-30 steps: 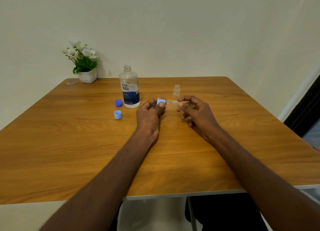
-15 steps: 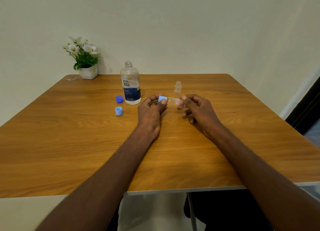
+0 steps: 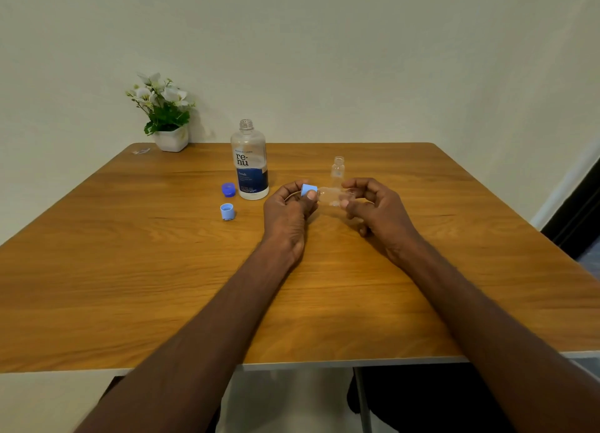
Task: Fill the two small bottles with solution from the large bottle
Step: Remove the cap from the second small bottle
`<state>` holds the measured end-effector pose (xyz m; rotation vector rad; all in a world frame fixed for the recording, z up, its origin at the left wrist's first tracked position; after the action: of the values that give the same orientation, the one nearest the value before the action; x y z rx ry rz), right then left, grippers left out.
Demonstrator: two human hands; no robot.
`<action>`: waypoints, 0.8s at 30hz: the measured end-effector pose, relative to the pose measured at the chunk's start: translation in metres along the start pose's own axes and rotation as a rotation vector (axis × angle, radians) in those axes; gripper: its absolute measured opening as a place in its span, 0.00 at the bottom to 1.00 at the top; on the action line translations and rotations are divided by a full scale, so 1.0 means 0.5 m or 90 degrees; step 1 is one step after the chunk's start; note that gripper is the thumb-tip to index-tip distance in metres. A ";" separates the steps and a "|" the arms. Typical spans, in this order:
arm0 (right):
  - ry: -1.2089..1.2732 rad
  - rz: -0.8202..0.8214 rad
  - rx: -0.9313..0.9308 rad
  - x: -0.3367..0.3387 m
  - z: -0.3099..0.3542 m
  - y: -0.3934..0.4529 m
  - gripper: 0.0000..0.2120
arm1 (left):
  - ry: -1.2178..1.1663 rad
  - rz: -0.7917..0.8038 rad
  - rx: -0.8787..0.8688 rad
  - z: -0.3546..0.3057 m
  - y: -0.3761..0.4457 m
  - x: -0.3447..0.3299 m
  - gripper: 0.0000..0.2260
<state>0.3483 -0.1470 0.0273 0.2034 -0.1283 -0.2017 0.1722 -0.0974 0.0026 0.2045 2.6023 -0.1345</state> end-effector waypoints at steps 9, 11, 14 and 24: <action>0.001 -0.010 -0.028 -0.001 -0.012 0.006 0.09 | -0.005 0.002 -0.002 -0.002 -0.004 -0.002 0.10; 0.005 -0.012 -0.017 0.002 -0.009 0.005 0.09 | -0.005 0.001 0.001 -0.002 -0.005 -0.002 0.10; -0.003 -0.010 0.010 0.001 -0.003 0.003 0.10 | -0.008 0.003 0.000 -0.004 -0.005 -0.003 0.10; 0.030 0.001 -0.045 -0.003 -0.014 0.008 0.11 | -0.011 0.004 0.004 0.000 0.000 -0.002 0.10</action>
<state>0.3485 -0.1413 0.0214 0.1380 -0.0747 -0.1994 0.1729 -0.0977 0.0033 0.2118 2.5836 -0.1420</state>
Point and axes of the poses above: each hand's wrist, its own y-axis towards the middle knuckle, its own x-axis out of the back of the hand, z = x × y, the point moved 9 cm from there along y, towards the middle knuckle, and after that the axes turned 4 degrees about z, right-handed, at the moved point
